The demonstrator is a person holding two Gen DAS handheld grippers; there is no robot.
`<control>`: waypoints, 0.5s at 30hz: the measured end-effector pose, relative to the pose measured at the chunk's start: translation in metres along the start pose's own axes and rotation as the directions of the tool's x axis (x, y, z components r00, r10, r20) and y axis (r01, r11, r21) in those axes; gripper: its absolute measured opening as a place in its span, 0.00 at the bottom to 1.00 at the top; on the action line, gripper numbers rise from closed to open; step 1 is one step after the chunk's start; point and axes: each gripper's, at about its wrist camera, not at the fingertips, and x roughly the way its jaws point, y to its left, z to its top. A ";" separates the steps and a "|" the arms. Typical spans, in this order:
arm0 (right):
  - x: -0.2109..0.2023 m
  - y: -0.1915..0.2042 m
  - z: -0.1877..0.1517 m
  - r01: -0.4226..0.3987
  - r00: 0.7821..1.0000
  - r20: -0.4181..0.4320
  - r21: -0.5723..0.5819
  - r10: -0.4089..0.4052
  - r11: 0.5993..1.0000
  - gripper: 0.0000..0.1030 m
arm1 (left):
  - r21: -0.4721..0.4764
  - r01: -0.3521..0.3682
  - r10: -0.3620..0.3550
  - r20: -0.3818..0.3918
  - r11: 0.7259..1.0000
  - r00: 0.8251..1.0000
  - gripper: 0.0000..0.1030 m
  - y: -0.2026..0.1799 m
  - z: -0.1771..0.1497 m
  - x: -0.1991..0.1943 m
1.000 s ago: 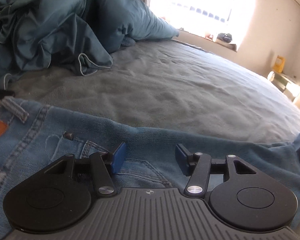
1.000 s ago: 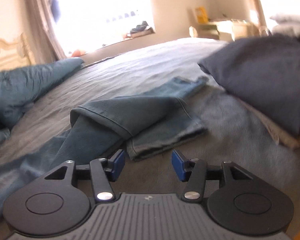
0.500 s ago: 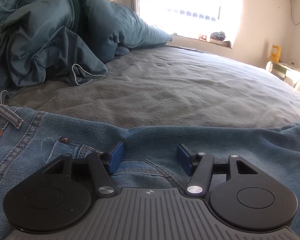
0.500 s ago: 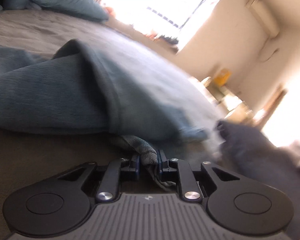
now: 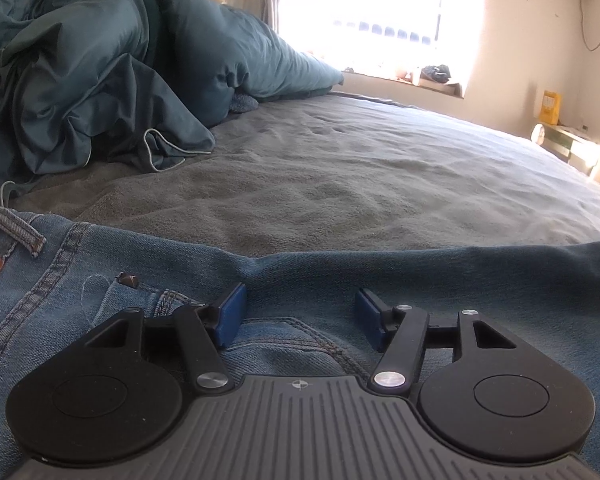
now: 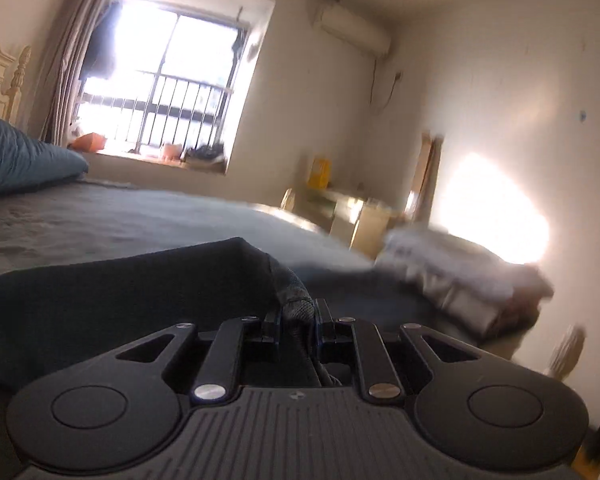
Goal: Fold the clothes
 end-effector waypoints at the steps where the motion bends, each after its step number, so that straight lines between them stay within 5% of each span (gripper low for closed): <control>1: 0.003 -0.010 -0.009 -0.029 0.997 -0.067 0.047 0.032 0.998 0.16 | 0.000 0.000 0.000 0.000 1.000 1.000 0.58 0.000 0.000 0.000; 3: 0.015 -0.026 -0.031 -0.065 0.972 -0.213 0.146 0.095 0.987 0.19 | 0.001 0.000 0.000 -0.001 1.000 1.000 0.58 -0.001 0.000 0.000; 5: 0.031 -0.040 -0.057 -0.071 0.924 -0.346 0.254 0.159 0.965 0.28 | 0.002 0.000 0.000 -0.002 1.000 1.000 0.58 0.000 0.000 0.000; 7: 0.034 -0.054 -0.070 -0.054 0.904 -0.384 0.333 0.187 0.941 0.39 | 0.003 0.000 0.000 -0.002 1.000 1.000 0.58 0.000 0.001 0.000; 13: -0.005 -0.108 -0.026 -0.105 0.954 -0.211 0.424 0.211 0.900 0.63 | 0.009 -0.003 0.002 0.007 1.000 1.000 0.59 -0.001 -0.001 -0.001; 15: -0.008 -0.124 -0.014 -0.144 0.960 -0.137 0.511 0.245 0.848 0.65 | 0.012 -0.004 0.004 0.008 1.000 1.000 0.59 -0.002 -0.001 -0.001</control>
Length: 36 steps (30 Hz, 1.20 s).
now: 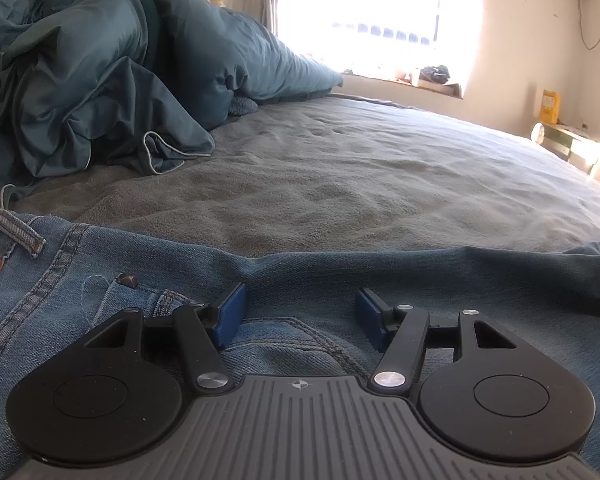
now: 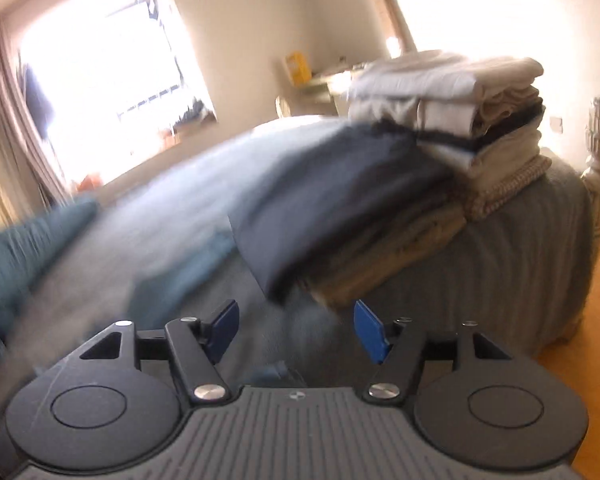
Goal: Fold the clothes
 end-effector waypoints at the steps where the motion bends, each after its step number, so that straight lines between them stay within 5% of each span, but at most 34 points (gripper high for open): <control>1: 0.000 -0.003 0.008 -0.039 0.999 0.020 0.049 0.038 0.998 0.65 | 0.001 0.000 0.000 0.000 1.000 1.000 0.59 0.000 0.000 0.000; 5: 0.064 0.022 0.013 -0.220 0.972 -0.056 0.139 0.230 0.966 0.66 | 0.003 0.000 0.000 0.001 1.000 1.000 0.59 0.000 0.000 0.001; 8: 0.147 0.057 0.004 -0.250 0.943 -0.176 0.185 0.283 0.950 0.63 | 0.004 0.001 -0.001 0.000 1.000 1.000 0.59 0.000 0.000 0.001; 11: 0.227 0.089 0.002 -0.197 0.952 -0.205 0.157 0.227 0.968 0.61 | 0.008 0.002 -0.002 0.001 1.000 1.000 0.60 0.001 0.000 0.001; 14: 0.299 0.112 0.007 -0.069 0.979 -0.184 0.101 0.087 0.992 0.60 | 0.011 0.003 -0.003 0.003 1.000 1.000 0.60 0.001 0.000 0.002; 19: 0.381 0.131 0.007 0.093 0.984 -0.157 0.077 -0.079 0.993 0.59 | 0.015 0.002 -0.002 0.009 1.000 1.000 0.61 0.000 -0.001 0.002; 24: 0.409 0.140 0.008 0.122 0.988 -0.101 0.032 -0.118 0.992 0.50 | 0.013 0.004 -0.004 0.012 1.000 1.000 0.61 -0.001 -0.001 0.001; 25: 0.413 0.142 0.008 0.129 0.987 -0.094 0.019 -0.127 0.991 0.39 | 0.012 0.004 -0.004 0.013 1.000 1.000 0.61 -0.001 -0.001 0.001; 26: 0.413 0.144 0.008 0.139 0.987 -0.083 -0.007 -0.139 0.990 0.17 | 0.012 0.004 -0.005 0.013 1.000 1.000 0.61 -0.001 -0.001 0.001; 28: 0.410 0.153 0.007 0.166 0.984 -0.046 -0.082 -0.171 0.983 0.06 | 0.011 0.005 -0.005 0.014 1.000 1.000 0.61 -0.001 -0.001 0.001; 32: 0.405 0.178 -0.007 0.292 0.956 0.071 -0.321 -0.284 0.901 0.04 | 0.011 0.006 -0.006 0.015 1.000 1.000 0.61 -0.001 -0.002 0.001; 36: 0.412 0.180 -0.014 0.384 0.921 0.101 -0.383 -0.375 0.840 0.04 | 0.009 0.007 -0.007 0.016 1.000 1.000 0.61 -0.001 -0.002 0.000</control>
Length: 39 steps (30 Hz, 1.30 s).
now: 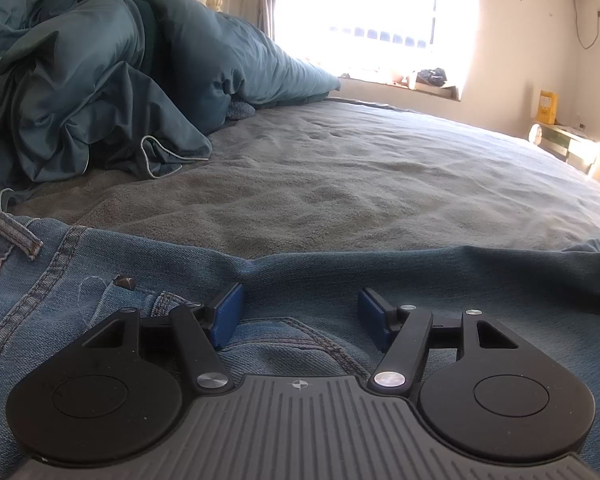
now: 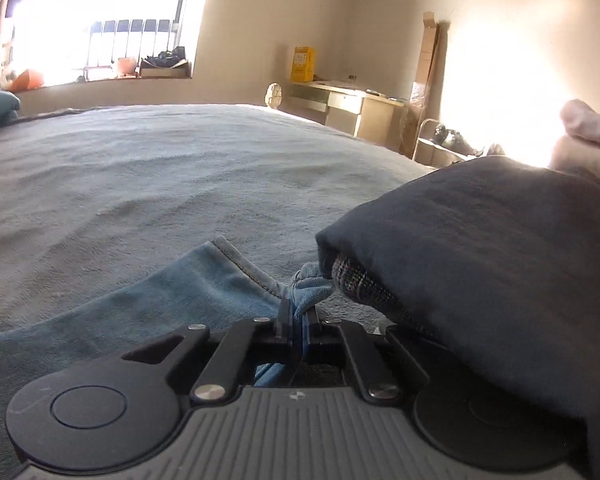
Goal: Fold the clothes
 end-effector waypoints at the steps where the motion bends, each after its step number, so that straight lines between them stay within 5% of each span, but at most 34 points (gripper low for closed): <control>1: 0.001 -0.001 0.000 0.020 1.000 -0.010 0.002 -0.020 1.000 0.03 | 0.000 0.000 0.000 0.000 1.000 1.000 0.61 0.000 0.000 0.000; 7: 0.017 0.007 -0.005 0.106 0.992 -0.061 -0.068 -0.110 0.992 0.03 | 0.000 0.002 -0.002 0.001 1.000 1.000 0.62 0.001 0.000 0.001; 12: 0.006 0.017 -0.003 0.083 0.994 -0.051 -0.203 -0.096 0.976 0.16 | -0.002 0.004 -0.004 0.001 1.000 1.000 0.62 0.001 0.000 0.000; 15: -0.013 0.016 -0.007 0.053 0.998 -0.007 -0.287 -0.057 0.956 0.32 | -0.002 0.003 -0.003 0.001 1.000 1.000 0.62 0.001 0.000 0.000; 19: -0.049 0.013 -0.009 0.062 0.995 0.095 -0.363 -0.029 0.930 0.34 | -0.001 0.003 -0.003 0.000 1.000 1.000 0.62 0.000 0.000 0.000; 21: -0.081 0.011 -0.006 -0.001 0.983 0.173 -0.352 0.066 0.936 0.34 | 0.000 0.002 -0.002 0.000 1.000 1.000 0.62 0.000 0.000 0.000; 22: -0.098 0.014 -0.006 -0.095 0.969 0.176 -0.373 0.171 0.923 0.34 | 0.002 0.002 -0.002 0.000 1.000 1.000 0.62 0.000 0.000 0.000; 24: -0.131 0.020 -0.006 -0.289 0.907 0.167 -0.420 0.386 0.860 0.35 | 0.005 0.000 0.000 -0.001 1.000 1.000 0.62 0.000 0.000 0.001; 26: -0.148 0.034 -0.018 -0.478 0.806 0.056 -0.525 0.589 0.704 0.33 | 0.006 0.000 0.000 -0.001 1.000 1.000 0.62 0.000 0.000 0.002; 28: -0.164 0.048 -0.029 -0.632 0.661 -0.083 -0.598 0.746 0.493 0.30 | 0.007 0.000 0.000 -0.001 1.000 1.000 0.62 0.001 0.000 0.002; 29: -0.163 0.053 -0.034 -0.637 0.650 -0.120 -0.624 0.750 0.453 0.29 | 0.007 0.001 -0.001 -0.001 1.000 1.000 0.62 0.001 0.001 0.002; 32: -0.118 0.043 -0.026 -0.687 0.679 -0.212 -0.519 0.702 0.508 0.26 | 0.008 0.001 -0.001 -0.001 1.000 1.000 0.62 0.001 0.000 0.003; 33: -0.098 0.035 -0.023 -0.680 0.707 -0.228 -0.478 0.670 0.555 0.26 | 0.009 0.001 -0.001 0.000 1.000 1.000 0.62 0.002 0.000 0.002; 35: -0.061 0.014 -0.019 -0.607 0.785 -0.199 -0.436 0.587 0.664 0.26 | 0.010 0.000 0.000 0.000 1.000 1.000 0.62 0.001 0.000 0.002; 37: -0.031 -0.014 -0.010 -0.475 0.880 -0.143 -0.320 0.454 0.820 0.26 | 0.011 0.000 0.000 0.000 1.000 1.000 0.62 0.001 0.000 0.002; 39: -0.018 -0.028 -0.001 -0.327 0.945 -0.104 -0.295 0.310 0.898 0.26 | 0.012 0.000 0.000 0.000 1.000 1.000 0.62 0.001 0.000 0.002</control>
